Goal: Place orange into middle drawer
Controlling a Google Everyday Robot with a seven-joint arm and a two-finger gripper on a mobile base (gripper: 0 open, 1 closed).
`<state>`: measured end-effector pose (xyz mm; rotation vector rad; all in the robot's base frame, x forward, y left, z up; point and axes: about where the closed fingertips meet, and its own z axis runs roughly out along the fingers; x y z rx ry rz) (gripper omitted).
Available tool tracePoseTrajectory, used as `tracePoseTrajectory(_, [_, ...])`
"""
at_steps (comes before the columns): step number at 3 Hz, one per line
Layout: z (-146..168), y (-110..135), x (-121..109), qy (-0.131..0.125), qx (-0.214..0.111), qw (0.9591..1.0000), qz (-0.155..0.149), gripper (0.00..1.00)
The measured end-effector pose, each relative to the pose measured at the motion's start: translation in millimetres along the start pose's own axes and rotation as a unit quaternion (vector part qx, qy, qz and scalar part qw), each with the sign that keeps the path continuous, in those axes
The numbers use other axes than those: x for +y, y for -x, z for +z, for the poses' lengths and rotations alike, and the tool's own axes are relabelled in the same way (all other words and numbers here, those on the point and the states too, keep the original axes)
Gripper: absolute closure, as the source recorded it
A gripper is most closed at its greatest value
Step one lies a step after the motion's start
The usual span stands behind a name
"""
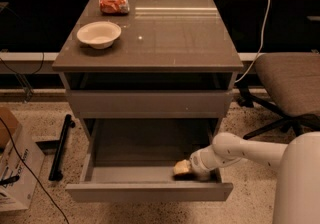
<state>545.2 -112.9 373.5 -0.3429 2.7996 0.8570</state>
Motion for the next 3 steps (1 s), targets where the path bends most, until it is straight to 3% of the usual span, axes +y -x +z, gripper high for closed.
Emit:
tracePoseTrajectory(1, [2.4, -1.5, 1.0, 0.002, 0.002, 1.0000, 0.000, 0.20])
tracePoseTrajectory(2, [4.0, -2.3, 1.8, 0.003, 0.004, 1.0000, 0.000, 0.00])
tracePoseTrajectory(3, [3.6, -2.2, 2.1, 0.003, 0.004, 1.0000, 0.000, 0.00])
